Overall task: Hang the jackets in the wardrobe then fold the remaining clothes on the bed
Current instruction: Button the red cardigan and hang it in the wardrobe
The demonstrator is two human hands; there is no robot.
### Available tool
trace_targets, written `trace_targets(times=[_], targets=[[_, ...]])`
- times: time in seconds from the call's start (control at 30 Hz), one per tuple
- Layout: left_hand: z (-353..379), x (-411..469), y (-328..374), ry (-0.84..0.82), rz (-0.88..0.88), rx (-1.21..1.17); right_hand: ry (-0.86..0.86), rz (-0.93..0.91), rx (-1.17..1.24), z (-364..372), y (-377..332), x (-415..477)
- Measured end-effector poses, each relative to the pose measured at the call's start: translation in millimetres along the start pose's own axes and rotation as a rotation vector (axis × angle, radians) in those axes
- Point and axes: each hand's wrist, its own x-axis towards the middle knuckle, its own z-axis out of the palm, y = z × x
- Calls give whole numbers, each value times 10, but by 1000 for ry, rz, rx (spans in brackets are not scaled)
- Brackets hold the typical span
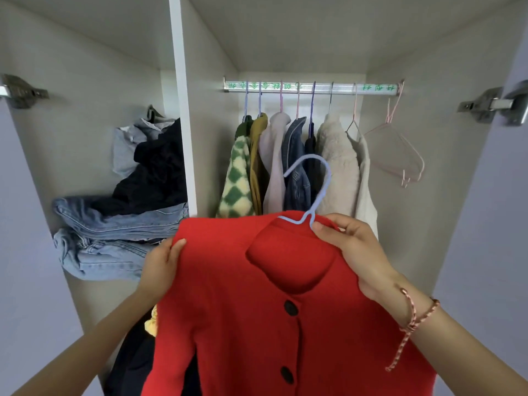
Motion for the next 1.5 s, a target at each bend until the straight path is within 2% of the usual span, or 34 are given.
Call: trace_targets(times=[0.07, 0.13, 0.23, 0.3, 0.37, 0.43, 0.47, 0.5, 0.57, 0.73, 0.8, 0.9, 0.97, 1.1, 1.27, 1.33, 1.4, 1.5], targets=[[-158, 82, -16, 85, 76, 71, -56, -33, -154, -135, 37, -18], [-320, 193, 19, 115, 112, 77, -126, 32, -311, -261, 71, -50], [-328, 300, 69, -25, 99, 34, -258, 153, -420, -262, 146, -121], [-181, 219, 138, -113, 192, 108, -210, 151, -343, -185, 197, -122], [-18, -11, 330, -215, 299, 57, -94, 160, -222, -134, 203, -106], [163, -270, 522, -379, 444, 11, -65, 183, -195, -116, 228, -121], [241, -366, 605, -421, 531, 88, -71, 191, -206, -108, 245, -142], [296, -410, 637, -420, 602, 150, -82, 197, -218, -95, 245, -174], [384, -383, 654, -366, 678, 123, -103, 195, -242, -142, 210, -222], [622, -184, 834, -340, 655, -150, -324, 354, -201, -456, -58, -288], [849, -145, 1094, -367, 680, -241, -284, 365, -100, -560, -178, -348], [1166, -76, 1542, -433, 629, -438, -81, 259, 68, -647, -435, -395], [1324, -10, 1861, -496, 604, -537, 38, 184, 64, -786, -647, -401], [1576, 150, 2658, -700, 484, -729, 242, 127, -154, -1127, -1107, -305], [2235, 395, 3322, -939, 242, -748, 341, 165, -422, -1256, -1241, -162], [2586, 600, 3332, -895, 210, -634, 381, 149, -466, -1280, -1227, -158], [2814, 894, 3268, -770, 148, -547, 402, 113, -525, -1330, -1266, -117], [2888, 1160, 3008, -562, -39, -503, 453, 76, -616, -1340, -1311, 58]])
